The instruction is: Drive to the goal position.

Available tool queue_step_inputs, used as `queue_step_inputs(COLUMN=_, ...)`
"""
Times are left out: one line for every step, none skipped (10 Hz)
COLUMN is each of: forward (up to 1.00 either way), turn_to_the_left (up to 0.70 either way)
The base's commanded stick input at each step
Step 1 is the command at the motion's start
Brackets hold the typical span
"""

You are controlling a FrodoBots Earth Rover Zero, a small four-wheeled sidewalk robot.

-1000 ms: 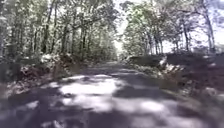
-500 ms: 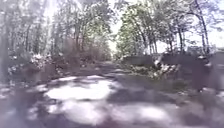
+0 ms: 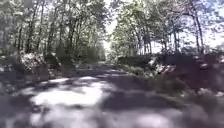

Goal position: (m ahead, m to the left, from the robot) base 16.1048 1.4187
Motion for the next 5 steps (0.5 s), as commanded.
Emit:
queue_step_inputs(forward=0.45, turn_to_the_left=0.00)
queue_step_inputs(forward=0.45, turn_to_the_left=0.00)
queue_step_inputs(forward=0.45, turn_to_the_left=0.00)
queue_step_inputs(forward=0.45, turn_to_the_left=0.00)
queue_step_inputs(forward=0.45, turn_to_the_left=0.00)
